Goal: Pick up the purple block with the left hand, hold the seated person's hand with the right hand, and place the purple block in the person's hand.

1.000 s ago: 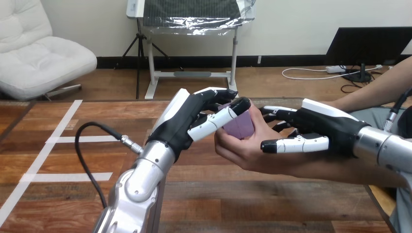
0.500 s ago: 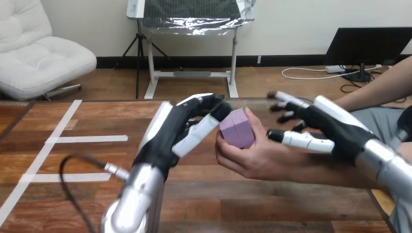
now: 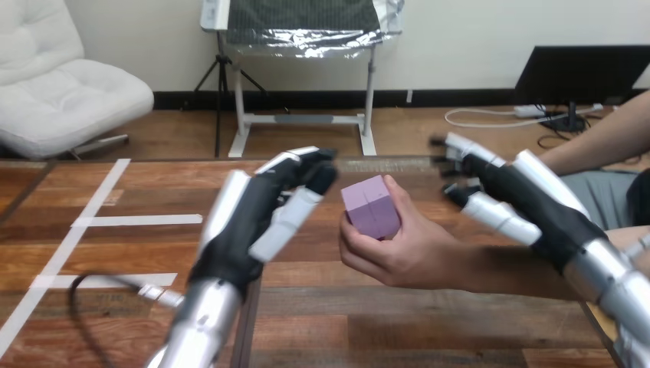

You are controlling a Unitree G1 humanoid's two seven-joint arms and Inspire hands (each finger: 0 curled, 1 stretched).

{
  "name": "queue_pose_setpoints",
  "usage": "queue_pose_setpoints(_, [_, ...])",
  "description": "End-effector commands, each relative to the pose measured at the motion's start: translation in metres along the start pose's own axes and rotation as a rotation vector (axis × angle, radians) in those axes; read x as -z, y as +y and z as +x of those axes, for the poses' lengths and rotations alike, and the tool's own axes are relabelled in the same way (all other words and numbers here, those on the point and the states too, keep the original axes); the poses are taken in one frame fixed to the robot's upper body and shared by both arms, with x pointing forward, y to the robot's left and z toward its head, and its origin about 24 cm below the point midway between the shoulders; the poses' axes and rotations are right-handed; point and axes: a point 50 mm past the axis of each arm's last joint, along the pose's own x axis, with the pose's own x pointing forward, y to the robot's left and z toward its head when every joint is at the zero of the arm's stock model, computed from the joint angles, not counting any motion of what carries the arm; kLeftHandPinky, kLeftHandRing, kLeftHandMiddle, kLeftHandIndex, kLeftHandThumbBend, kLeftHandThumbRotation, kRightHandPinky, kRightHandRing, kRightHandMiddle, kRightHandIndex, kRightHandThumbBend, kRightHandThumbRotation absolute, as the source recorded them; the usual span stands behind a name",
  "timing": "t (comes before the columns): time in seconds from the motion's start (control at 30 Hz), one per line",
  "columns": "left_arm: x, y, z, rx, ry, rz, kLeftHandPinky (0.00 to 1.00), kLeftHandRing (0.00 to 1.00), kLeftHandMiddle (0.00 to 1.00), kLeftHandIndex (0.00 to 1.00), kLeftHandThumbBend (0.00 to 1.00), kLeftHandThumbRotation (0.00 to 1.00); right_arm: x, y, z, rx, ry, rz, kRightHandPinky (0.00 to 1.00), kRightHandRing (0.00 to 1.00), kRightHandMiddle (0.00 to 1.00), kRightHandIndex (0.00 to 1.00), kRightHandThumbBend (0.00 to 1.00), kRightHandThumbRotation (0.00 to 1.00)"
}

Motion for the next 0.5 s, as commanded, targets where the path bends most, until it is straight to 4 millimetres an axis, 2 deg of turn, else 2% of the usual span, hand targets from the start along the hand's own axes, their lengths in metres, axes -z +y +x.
queue_pose_setpoints(0.0, [-0.033, 0.020, -0.010, -0.118, -0.191, -0.022, 0.69, 0.78, 0.79, 0.77, 0.57, 1.00, -0.028, 0.001, -0.003, 0.156, -0.221, 0.151, 0.83, 0.91, 0.91, 0.92, 0.89, 1.00])
queue_pose_setpoints(0.27, [-0.047, 0.029, -0.026, -0.173, -0.246, -0.056, 0.66, 0.76, 0.77, 0.75, 0.63, 0.99, -0.042, 0.011, -0.013, 0.207, -0.318, 0.293, 0.81, 0.89, 0.90, 0.90, 0.92, 1.00])
queue_pose_setpoints(0.47, [-0.056, 0.035, -0.038, -0.201, -0.282, -0.060, 0.60, 0.72, 0.74, 0.73, 0.67, 1.00, -0.051, 0.018, -0.022, 0.227, -0.360, 0.347, 0.79, 0.87, 0.89, 0.89, 0.91, 0.99])
